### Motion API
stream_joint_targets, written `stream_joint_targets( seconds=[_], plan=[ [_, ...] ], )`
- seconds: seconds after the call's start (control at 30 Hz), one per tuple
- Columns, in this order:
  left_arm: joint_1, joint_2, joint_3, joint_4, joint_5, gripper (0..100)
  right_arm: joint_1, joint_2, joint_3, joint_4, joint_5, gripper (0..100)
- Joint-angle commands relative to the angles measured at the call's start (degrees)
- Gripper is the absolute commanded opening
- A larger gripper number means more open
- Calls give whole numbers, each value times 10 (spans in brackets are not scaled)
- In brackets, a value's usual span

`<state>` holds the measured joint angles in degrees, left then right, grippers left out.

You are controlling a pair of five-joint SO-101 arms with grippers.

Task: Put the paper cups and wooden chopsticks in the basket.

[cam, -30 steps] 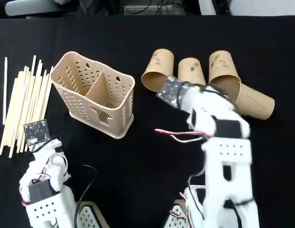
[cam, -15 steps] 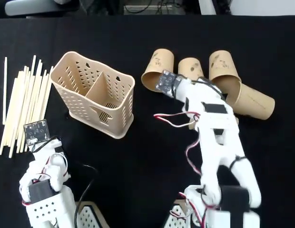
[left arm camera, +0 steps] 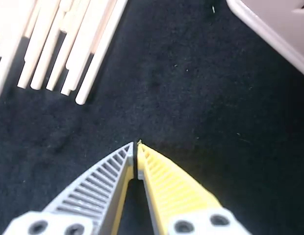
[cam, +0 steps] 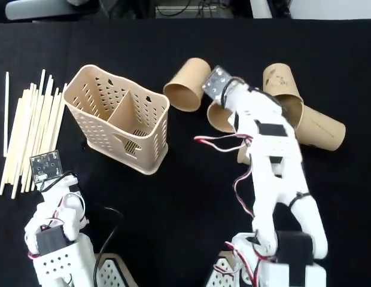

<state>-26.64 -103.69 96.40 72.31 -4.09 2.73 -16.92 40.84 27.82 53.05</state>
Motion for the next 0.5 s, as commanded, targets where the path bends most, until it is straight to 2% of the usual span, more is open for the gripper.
stream_joint_targets(
  seconds=[0.0,0.2,0.47],
  plan=[
    [-2,-5,9,4,4,30,2,-53,-93,104,-24,11],
    [-2,-5,9,4,4,30,2,-60,-254,298,-75,11],
    [-2,-5,9,4,4,30,-14,-59,-423,457,-149,11]
  ],
)
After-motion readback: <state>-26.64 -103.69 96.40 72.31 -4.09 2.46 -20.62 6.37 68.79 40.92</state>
